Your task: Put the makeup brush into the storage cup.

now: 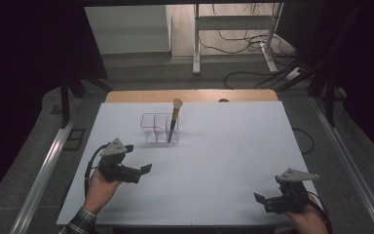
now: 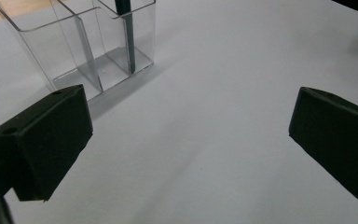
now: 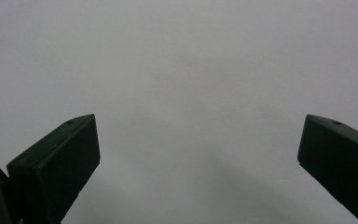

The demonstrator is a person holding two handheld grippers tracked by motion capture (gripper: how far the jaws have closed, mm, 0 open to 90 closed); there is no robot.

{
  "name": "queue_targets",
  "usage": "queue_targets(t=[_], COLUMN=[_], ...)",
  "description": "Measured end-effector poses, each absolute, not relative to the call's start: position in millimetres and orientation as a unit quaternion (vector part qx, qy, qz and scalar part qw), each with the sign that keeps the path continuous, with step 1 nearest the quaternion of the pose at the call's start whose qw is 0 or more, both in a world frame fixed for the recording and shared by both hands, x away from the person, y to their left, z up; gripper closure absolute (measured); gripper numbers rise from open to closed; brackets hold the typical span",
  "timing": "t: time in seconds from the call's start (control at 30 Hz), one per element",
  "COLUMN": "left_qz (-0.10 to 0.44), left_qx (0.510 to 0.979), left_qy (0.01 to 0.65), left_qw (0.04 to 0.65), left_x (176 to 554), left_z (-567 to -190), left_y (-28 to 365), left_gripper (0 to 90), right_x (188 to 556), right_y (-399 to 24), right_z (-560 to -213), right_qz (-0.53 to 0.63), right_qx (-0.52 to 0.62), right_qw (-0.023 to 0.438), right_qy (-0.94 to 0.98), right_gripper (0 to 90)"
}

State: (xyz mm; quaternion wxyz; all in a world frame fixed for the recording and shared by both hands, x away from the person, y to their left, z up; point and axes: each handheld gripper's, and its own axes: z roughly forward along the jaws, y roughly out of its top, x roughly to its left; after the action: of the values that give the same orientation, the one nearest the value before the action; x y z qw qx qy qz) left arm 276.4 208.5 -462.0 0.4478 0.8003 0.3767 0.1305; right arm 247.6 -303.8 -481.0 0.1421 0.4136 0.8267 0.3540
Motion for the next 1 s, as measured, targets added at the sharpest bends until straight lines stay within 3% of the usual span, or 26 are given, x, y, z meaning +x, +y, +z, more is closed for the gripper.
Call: queue_targets(t=[1.0], left_qz=[0.144], left_qx=[0.79], left_qy=[0.393], left_qw=[0.448], left_x=[245], left_z=[-468], left_y=[232], left_gripper=[0.0], right_x=[248], right_y=[-304], right_z=[-481], right_qz=[0.354], right_qx=[0.415], right_qw=[0.141], right_qy=[0.826], right_gripper=[0.0])
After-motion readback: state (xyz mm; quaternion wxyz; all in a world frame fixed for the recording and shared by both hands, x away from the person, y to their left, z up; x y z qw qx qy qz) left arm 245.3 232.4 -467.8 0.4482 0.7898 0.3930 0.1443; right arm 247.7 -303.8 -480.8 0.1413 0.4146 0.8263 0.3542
